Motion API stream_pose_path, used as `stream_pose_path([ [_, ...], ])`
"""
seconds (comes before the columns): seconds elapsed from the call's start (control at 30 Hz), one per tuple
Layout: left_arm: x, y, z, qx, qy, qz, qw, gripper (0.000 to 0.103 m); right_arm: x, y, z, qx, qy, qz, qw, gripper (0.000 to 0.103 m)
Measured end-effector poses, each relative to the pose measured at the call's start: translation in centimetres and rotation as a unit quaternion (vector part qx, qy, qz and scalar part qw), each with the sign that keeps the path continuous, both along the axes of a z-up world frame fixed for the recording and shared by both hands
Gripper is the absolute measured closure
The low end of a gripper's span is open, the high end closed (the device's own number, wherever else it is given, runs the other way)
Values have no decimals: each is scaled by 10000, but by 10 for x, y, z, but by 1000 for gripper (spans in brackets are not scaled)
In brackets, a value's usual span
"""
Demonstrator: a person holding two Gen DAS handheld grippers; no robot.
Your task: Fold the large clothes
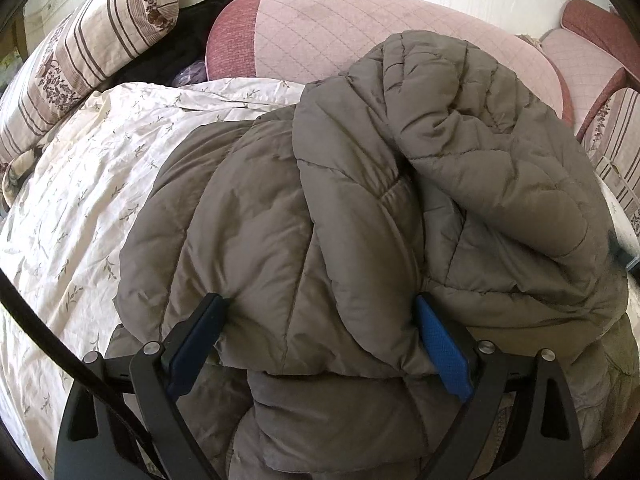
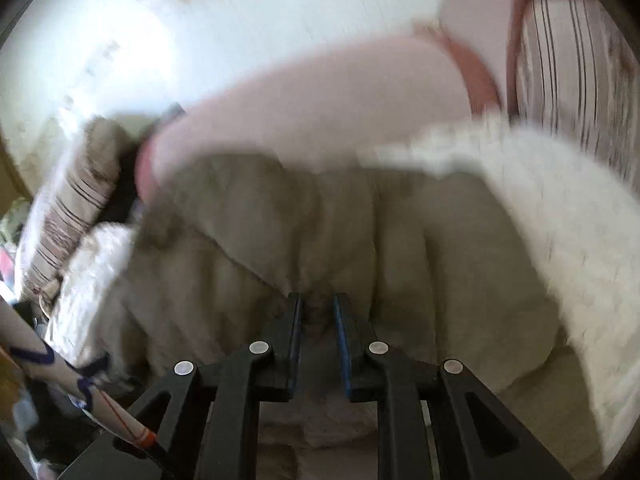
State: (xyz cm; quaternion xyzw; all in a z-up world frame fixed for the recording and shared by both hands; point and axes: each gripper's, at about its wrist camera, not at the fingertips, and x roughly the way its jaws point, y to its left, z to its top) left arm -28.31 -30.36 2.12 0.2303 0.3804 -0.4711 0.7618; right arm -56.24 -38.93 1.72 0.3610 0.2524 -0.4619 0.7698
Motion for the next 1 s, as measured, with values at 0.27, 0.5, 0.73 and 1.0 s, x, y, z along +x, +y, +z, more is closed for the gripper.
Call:
stream_pose_path([
  [0.27, -2, 2, -2, -30, -76, -9, 10000, 8, -2, -6, -15, 215, 24, -6, 9998, 86],
  [0.5, -8, 8, -2, -120, -173, 10, 9998, 9, 1, 6, 8, -71, 37, -86, 9999, 79],
  [0.73, -13, 10, -1, -165, -236, 48, 9996, 9, 18, 30, 37, -880, -291, 343, 9951, 60],
  [1.0, -15, 9, 0, -158, -256, 21, 9995, 9, 40, 14, -6, -63, 98, 678, 9976, 55],
])
